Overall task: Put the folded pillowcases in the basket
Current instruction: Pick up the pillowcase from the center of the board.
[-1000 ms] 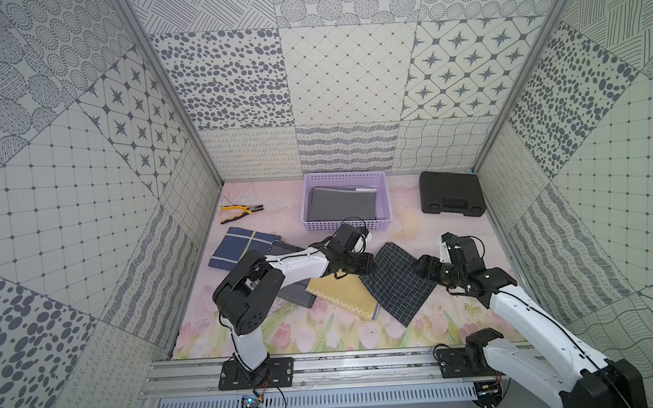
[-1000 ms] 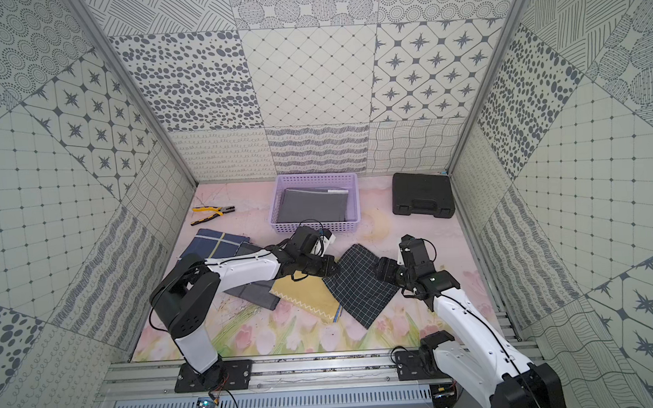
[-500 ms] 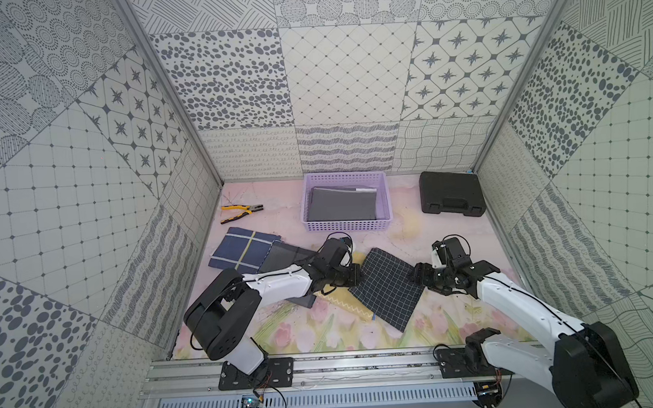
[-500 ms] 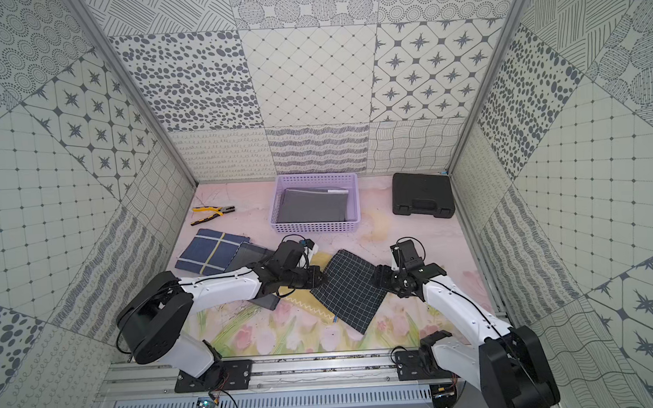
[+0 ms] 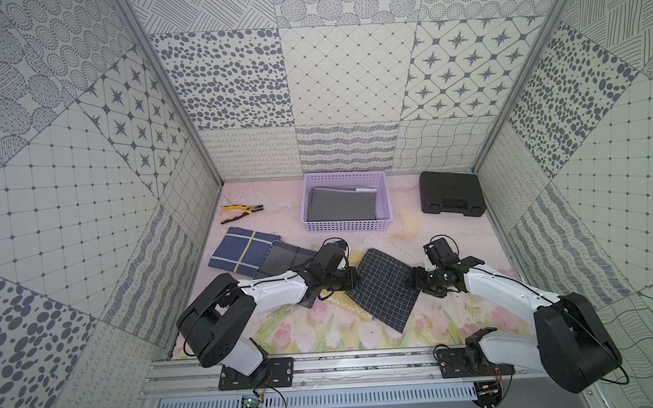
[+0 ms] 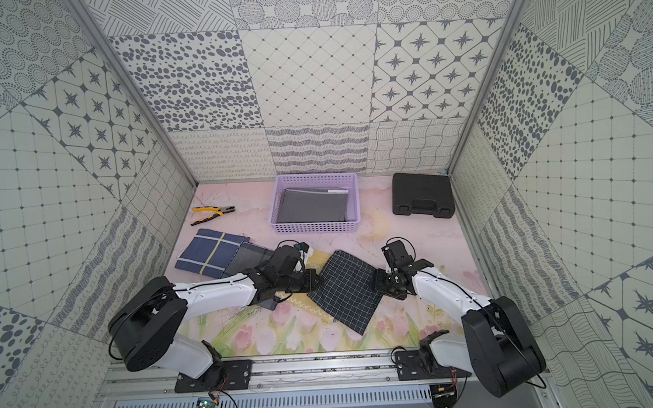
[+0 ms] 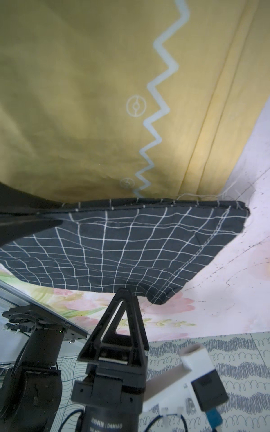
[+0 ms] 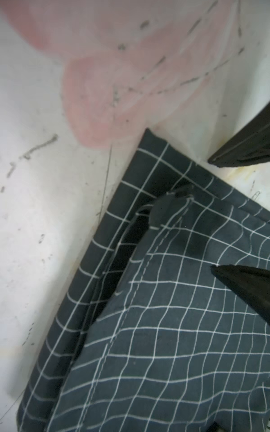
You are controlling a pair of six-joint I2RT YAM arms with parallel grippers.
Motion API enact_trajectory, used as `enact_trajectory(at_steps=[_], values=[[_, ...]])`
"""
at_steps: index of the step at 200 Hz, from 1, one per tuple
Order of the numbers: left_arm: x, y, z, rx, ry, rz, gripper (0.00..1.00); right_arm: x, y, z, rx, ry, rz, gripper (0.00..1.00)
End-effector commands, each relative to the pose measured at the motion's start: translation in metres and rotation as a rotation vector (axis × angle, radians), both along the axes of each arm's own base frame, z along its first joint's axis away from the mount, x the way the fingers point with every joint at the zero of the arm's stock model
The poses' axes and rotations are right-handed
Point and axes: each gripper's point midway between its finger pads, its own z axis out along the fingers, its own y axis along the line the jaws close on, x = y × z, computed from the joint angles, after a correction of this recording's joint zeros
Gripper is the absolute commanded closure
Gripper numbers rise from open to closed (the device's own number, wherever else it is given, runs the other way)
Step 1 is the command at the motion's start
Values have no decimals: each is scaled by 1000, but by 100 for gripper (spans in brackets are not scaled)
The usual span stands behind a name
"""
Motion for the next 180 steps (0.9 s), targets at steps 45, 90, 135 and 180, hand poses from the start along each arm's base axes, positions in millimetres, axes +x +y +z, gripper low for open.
enact_trajectory(at_steps=[45, 90, 135, 180], values=[[5, -5, 9, -33, -35, 8, 100, 10, 11, -10, 28, 1, 2, 53], [5, -4, 5, -29, -29, 11, 100, 12, 10, -5, 32, -30, -3, 75], [4, -2, 3, -26, -28, 14, 100, 16, 12, -2, 43, -54, -2, 98], [4, -1, 10, -31, -46, 20, 100, 20, 11, 17, 64, -129, -14, 100]])
